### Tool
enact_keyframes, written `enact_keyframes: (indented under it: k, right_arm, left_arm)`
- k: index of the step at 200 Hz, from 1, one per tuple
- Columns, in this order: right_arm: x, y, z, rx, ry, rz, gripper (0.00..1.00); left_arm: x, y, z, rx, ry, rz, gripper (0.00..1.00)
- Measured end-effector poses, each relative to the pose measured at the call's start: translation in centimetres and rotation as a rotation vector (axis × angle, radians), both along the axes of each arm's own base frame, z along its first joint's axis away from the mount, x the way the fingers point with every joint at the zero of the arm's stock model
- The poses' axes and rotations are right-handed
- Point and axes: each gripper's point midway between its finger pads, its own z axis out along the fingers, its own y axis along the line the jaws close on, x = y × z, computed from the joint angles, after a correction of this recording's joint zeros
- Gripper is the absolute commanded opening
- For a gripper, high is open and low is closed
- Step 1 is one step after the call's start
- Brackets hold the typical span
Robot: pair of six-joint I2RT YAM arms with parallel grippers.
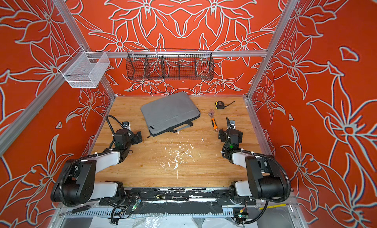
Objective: Open the zippered laptop bag and take out the laptop
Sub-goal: Move the zippered laptop bag to the center of the board.
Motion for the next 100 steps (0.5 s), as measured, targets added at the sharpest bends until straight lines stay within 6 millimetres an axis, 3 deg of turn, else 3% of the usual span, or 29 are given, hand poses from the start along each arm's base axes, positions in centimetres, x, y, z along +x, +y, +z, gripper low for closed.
enact_keyframes:
  k: [37, 65, 77, 100]
  right_arm:
    - [-0.2, 0.4, 0.9, 0.003, 0.022, 0.024, 0.97]
    - [1.5, 1.3, 6.7, 0.075, -0.032, 0.042, 0.92]
    - [2.5, 2.0, 9.2, 0.117, -0.056, 0.047, 0.89]
    - [3.8, 4.7, 10.6, 0.169, -0.014, 0.083, 0.84]
  left_arm:
    - [-0.2, 0.6, 0.9, 0.006, 0.037, 0.035, 0.97]
    - [1.4, 1.3, 6.2, 0.005, -0.052, 0.083, 0.97]
    - [1.7, 1.4, 7.6, -0.01, -0.067, 0.098, 0.97]
    - [2.7, 1.6, 8.7, -0.077, -0.006, 0.154, 0.97]
